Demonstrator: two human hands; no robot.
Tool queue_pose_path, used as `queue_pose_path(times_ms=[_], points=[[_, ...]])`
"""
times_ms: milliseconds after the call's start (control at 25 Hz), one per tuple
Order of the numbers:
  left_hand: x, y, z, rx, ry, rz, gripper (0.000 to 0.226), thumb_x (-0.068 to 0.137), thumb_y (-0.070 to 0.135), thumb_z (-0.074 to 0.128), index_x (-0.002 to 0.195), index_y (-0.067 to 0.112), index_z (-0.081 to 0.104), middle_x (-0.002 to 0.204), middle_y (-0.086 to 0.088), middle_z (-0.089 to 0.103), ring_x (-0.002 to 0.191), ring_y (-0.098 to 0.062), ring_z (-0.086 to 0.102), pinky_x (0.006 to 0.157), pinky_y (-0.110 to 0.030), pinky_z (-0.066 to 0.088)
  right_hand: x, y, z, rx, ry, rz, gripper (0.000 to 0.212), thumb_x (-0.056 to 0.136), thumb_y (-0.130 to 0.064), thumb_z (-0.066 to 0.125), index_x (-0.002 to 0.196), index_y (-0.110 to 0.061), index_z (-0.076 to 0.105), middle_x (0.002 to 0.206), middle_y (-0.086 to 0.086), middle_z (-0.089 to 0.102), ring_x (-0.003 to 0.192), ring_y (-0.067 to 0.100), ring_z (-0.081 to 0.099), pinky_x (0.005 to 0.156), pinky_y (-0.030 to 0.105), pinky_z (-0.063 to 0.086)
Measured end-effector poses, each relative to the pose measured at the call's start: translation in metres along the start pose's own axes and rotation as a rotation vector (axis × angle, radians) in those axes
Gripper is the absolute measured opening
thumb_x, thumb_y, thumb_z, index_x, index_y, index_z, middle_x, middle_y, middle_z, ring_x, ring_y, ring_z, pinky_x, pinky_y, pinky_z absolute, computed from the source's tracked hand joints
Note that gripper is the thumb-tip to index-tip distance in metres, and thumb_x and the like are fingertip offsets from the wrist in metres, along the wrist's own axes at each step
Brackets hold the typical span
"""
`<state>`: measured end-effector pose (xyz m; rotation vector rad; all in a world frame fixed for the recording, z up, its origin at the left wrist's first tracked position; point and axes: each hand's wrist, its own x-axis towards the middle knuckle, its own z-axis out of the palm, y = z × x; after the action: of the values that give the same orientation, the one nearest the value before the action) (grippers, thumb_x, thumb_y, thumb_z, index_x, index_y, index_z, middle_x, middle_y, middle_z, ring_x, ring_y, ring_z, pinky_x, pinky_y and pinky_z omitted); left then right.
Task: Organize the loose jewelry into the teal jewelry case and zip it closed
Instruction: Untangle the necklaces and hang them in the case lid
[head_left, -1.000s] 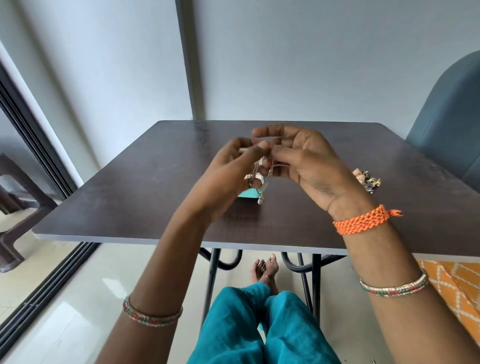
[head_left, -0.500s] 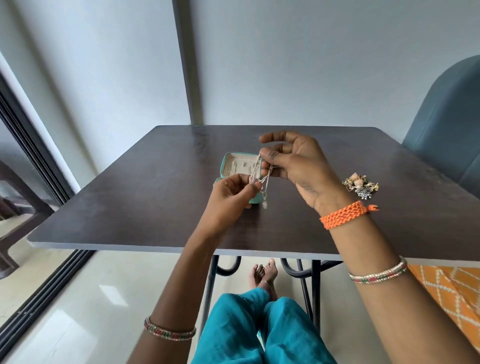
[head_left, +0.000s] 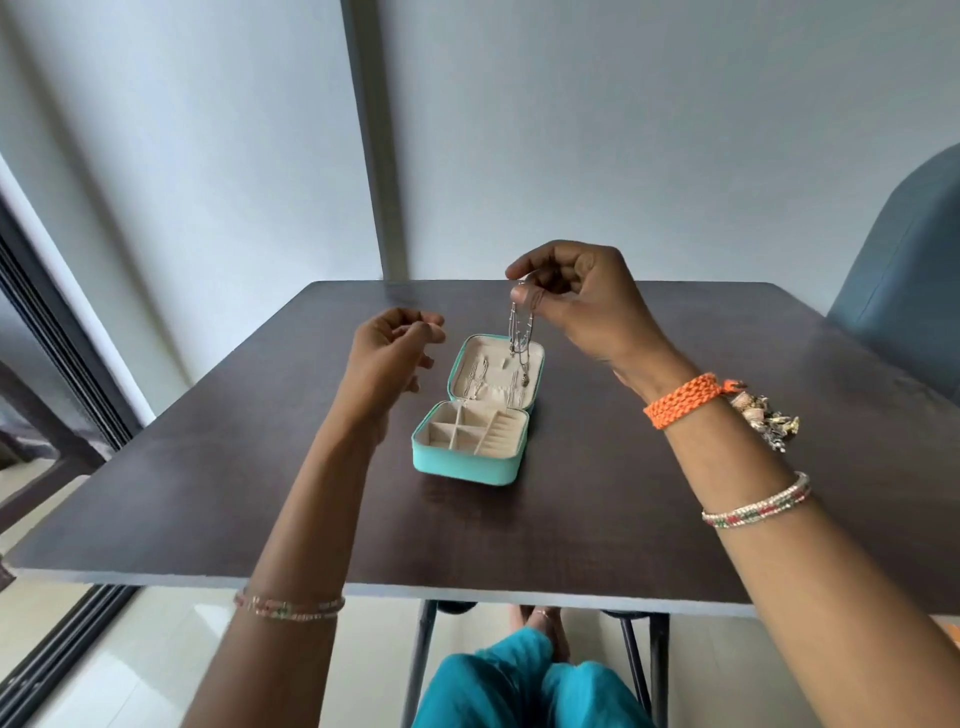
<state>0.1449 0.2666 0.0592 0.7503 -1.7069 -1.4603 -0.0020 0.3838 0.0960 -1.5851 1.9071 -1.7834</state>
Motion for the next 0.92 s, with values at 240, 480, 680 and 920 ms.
queue_pose_path(times_ms=[240,480,680,920], points=[[0.092,-0.047,0.021,0.268,-0.036,-0.074,0.019,0.091,0.025,0.053,0.088,0.009,0.063,0.078,-0.002,0.061,0.062,-0.012,0.048,0.054,-0.022,0.037,0.019,0.043,0.017,-0.009,-0.067,0.033,0.015,0.08,0.0,0.068,0.088,-0.012,0.068,0.073,0.003,0.056,0.069,0.011,0.05,0.066,0.019,0.043],[0.104,-0.074,0.033,0.518,-0.262,-0.15,0.05,0.091,0.053,0.049,0.08,0.006,0.061,0.067,-0.003,0.052,0.058,-0.013,0.048,0.053,-0.024,0.038,0.025,0.064,0.026,-0.003,-0.06,-0.016,0.014,0.079,-0.002,0.068,0.087,-0.013,0.069,0.072,-0.007,0.062,0.067,-0.002,0.055,0.066,0.011,0.043],[0.098,-0.079,0.039,0.28,-0.194,-0.173,0.034,0.092,0.039,0.055,0.082,0.007,0.058,0.076,-0.008,0.053,0.065,-0.016,0.05,0.06,-0.025,0.042,0.018,0.066,0.027,0.007,-0.036,-0.048,0.009,0.077,-0.008,0.068,0.083,-0.015,0.07,0.072,-0.007,0.064,0.068,0.002,0.058,0.068,0.017,0.045],[0.091,-0.072,0.038,-0.106,-0.27,-0.225,0.03,0.092,0.03,0.052,0.103,0.004,0.061,0.092,-0.014,0.061,0.082,-0.026,0.058,0.068,-0.032,0.048,0.015,0.061,0.033,0.033,-0.079,-0.061,0.01,0.079,-0.001,0.069,0.083,-0.01,0.07,0.07,-0.01,0.063,0.065,-0.002,0.056,0.063,0.01,0.041]])
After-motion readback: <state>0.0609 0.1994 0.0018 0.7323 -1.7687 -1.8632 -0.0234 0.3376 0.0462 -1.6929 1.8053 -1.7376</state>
